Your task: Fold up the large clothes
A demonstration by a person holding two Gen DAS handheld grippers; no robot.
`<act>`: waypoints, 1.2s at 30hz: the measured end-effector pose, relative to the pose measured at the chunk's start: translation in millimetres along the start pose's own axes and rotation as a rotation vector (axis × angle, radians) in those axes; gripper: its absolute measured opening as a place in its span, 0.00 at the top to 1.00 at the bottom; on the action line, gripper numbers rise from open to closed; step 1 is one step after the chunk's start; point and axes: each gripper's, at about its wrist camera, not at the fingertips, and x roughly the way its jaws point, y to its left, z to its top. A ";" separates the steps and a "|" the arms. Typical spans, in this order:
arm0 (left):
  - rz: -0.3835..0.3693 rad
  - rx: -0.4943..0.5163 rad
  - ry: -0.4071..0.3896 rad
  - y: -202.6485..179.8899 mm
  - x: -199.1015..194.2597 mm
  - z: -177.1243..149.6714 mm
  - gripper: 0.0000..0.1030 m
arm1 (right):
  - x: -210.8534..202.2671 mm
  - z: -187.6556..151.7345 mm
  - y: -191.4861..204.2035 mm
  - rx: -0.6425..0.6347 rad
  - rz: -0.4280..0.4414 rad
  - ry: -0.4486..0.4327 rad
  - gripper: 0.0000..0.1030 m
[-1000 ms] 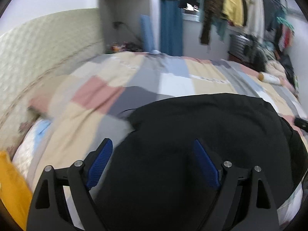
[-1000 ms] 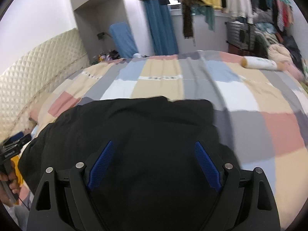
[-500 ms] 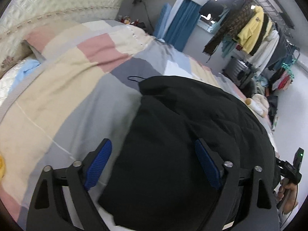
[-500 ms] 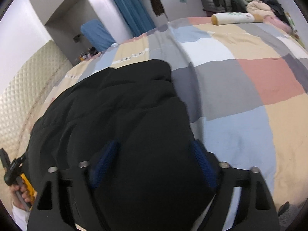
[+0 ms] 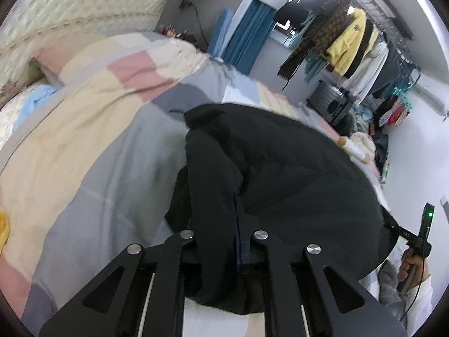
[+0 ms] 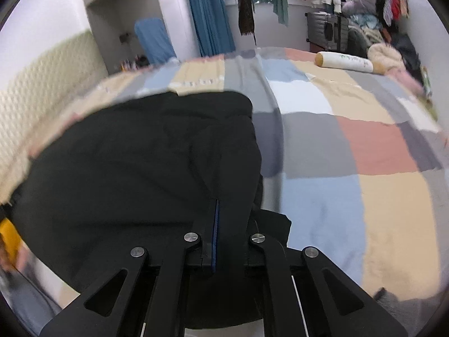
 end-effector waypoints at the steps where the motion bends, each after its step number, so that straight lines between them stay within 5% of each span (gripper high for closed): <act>1: 0.023 0.011 0.011 -0.5 0.9 -2.9 0.89 | 4.4 -3.1 2.0 -0.015 -0.014 0.028 0.96; 6: 0.105 0.038 0.069 -3.7 13.8 -10.6 0.89 | 22.8 -11.0 -1.6 -0.007 -0.022 0.113 0.96; 12: 0.143 0.068 0.059 -8.7 7.7 -9.8 0.77 | 10.8 -9.0 -8.2 0.065 0.003 0.095 0.91; 15: 0.205 0.070 0.052 -9.0 -0.5 -7.0 0.40 | -7.3 -7.9 -6.6 0.072 0.005 0.053 0.65; 16: 0.206 0.072 0.038 -9.0 -4.7 -6.4 0.25 | -15.2 -7.8 -7.4 0.097 0.017 0.029 0.44; 17: 0.197 0.074 0.022 -9.9 -10.3 -5.2 0.22 | -21.0 -7.7 -7.7 0.115 0.022 0.009 0.33; 24: 0.181 0.097 -0.029 -36.1 -52.8 5.4 0.19 | -91.3 12.7 14.1 0.090 0.009 -0.145 0.33; 27: 0.170 0.138 -0.079 -62.2 -78.8 10.8 0.15 | -133.3 27.0 29.5 0.071 0.025 -0.236 0.20; 31: 0.139 0.191 -0.133 -99.3 -109.4 20.7 0.01 | -175.8 43.2 45.8 0.042 0.045 -0.319 0.19; 36: 0.085 0.256 -0.205 -149.7 -153.5 26.7 0.01 | -225.9 49.2 68.4 0.013 0.082 -0.423 0.05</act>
